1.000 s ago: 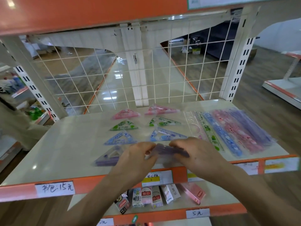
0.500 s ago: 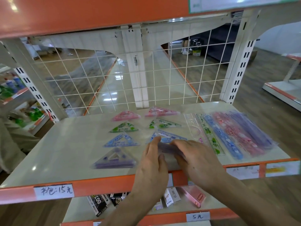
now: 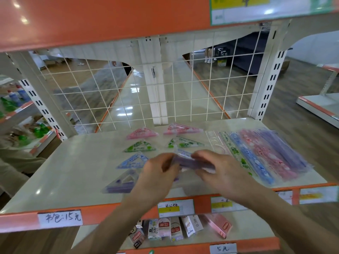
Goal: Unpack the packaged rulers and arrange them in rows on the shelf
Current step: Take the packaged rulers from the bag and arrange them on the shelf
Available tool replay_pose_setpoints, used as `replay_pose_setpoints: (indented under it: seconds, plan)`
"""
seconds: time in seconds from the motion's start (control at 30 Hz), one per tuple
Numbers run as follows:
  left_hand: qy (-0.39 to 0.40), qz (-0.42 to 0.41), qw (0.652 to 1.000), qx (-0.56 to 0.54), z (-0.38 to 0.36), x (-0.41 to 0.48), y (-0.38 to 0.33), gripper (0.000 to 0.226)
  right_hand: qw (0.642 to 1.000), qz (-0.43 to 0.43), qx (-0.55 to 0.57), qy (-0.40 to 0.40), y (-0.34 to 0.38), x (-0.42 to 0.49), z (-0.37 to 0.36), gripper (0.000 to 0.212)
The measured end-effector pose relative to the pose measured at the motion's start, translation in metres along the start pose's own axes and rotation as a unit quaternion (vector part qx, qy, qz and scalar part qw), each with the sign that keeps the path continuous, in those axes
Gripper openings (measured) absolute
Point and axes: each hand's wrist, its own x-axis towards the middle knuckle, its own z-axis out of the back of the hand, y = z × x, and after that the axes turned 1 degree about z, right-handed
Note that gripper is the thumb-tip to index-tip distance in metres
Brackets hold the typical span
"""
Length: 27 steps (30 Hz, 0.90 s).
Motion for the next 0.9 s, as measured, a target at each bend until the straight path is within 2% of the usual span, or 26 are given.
replay_pose_setpoints:
  seconds: [0.1,0.2,0.33,0.43,0.5,0.57,0.63,0.7,0.83,0.9]
  plan:
    - [0.018,0.086,0.992,-0.087,0.009,0.017,-0.005,0.018,0.999,0.022,-0.020,0.026,0.001,0.001,0.007,0.041]
    - [0.076,0.148,0.979,-0.114,0.014,0.027,-0.003,0.014,0.996,0.037,-0.062,0.044,0.000,-0.001,0.010,0.035]
    - [0.109,0.180,0.971,-0.118,0.015,0.034,0.001,0.011,0.997,0.030,-0.058,0.037,-0.002,-0.002,0.012,0.029]
    - [0.134,0.156,0.977,-0.053,0.020,0.034,-0.003,0.016,0.998,0.013,-0.056,0.039,-0.003,-0.003,0.012,0.024]
    - [0.179,0.132,0.974,0.045,0.023,0.030,-0.006,0.045,0.997,-0.001,-0.059,0.046,-0.005,-0.003,0.009,0.022]
    - [0.222,0.104,0.957,0.157,0.019,0.020,-0.009,0.076,0.996,-0.011,-0.059,0.061,-0.005,-0.003,0.006,0.020]
    - [0.222,0.066,0.945,0.231,0.008,0.013,-0.008,0.082,0.995,-0.022,-0.053,0.078,-0.005,-0.003,0.003,0.016]
    - [0.192,0.038,0.945,0.262,-0.001,0.012,0.000,0.071,0.994,-0.029,-0.052,0.093,-0.005,-0.003,0.002,0.018]
    - [0.139,0.030,0.951,0.275,-0.002,0.014,0.008,0.020,0.991,-0.034,-0.058,0.113,-0.005,-0.002,0.000,0.020]
    - [0.141,0.019,0.949,0.280,-0.001,0.013,0.005,0.009,0.990,-0.031,-0.062,0.119,-0.006,-0.001,-0.002,0.016]
